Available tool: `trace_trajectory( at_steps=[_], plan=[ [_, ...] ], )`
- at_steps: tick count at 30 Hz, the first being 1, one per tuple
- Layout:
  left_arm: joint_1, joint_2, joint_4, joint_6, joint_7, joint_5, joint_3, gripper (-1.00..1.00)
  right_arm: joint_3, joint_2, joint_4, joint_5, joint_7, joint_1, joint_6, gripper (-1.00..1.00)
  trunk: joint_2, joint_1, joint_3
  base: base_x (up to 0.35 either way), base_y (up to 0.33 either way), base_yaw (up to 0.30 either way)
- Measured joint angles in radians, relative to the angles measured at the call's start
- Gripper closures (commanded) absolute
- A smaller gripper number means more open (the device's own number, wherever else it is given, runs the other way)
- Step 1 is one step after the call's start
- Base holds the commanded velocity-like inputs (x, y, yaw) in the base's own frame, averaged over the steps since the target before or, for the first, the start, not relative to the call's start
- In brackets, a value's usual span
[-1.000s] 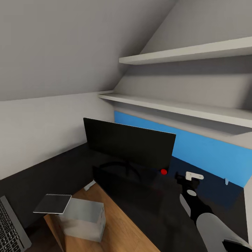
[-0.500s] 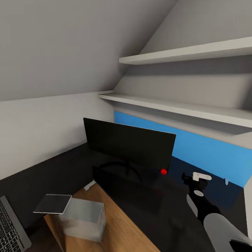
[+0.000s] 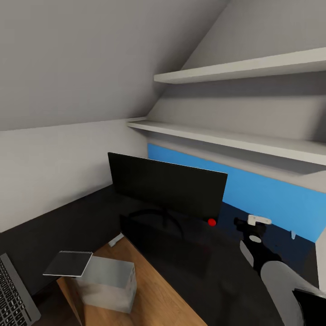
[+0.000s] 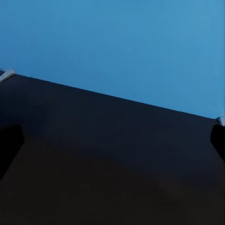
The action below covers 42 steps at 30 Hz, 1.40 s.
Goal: In the bedroom, organize the workspace by keeping the computer under the desk, ensuring the monitor is on the desk, placing the keyboard on the desk next to the monitor, placing the mouse on the desk next to the keyboard, moving the folder from the swivel chair onto the desk next to the mouse, stacking the notebook on top of the folder with the pen on top of the notebook, and positioning the swivel chair next to the desk.
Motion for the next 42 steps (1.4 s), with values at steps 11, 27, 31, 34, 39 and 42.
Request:
trace_trajectory(
  at_steps=[11,27,31,34,39,42],
  plan=[
    [0.000,-0.005,0.000,0.001,0.000,0.000,0.003,-1.00,-0.008,-0.045,0.189,-0.004,-0.001,-0.238,0.140,-1.00,0.000,0.000,0.000,0.000,0.000,0.000],
    [0.000,-0.005,0.000,0.013,0.000,0.002,0.005,-1.00,-0.025,-0.035,0.219,0.000,0.002,-0.248,0.099,-1.00,0.000,0.000,0.000,0.064,0.039,0.000],
    [0.000,-0.005,0.000,0.015,0.000,0.002,0.005,-1.00,-0.025,-0.037,0.219,0.001,0.002,-0.248,0.096,-1.00,0.000,0.000,0.000,0.213,0.001,0.000],
    [0.000,-0.005,0.000,0.015,0.000,0.002,0.005,-1.00,-0.025,-0.038,0.219,0.001,0.002,-0.248,0.095,-1.00,0.000,0.000,0.000,0.203,0.000,0.000],
    [0.000,-0.005,0.000,0.015,0.001,0.002,0.005,-1.00,-0.025,-0.038,0.219,0.001,0.002,-0.248,0.095,-1.00,0.000,0.000,0.000,0.071,0.000,0.000],
    [0.000,-0.005,0.000,0.015,0.001,0.002,0.005,-1.00,-0.025,-0.038,0.219,0.001,0.002,-0.248,0.094,-1.00,0.000,0.000,0.000,0.022,0.000,0.000]
  ],
)
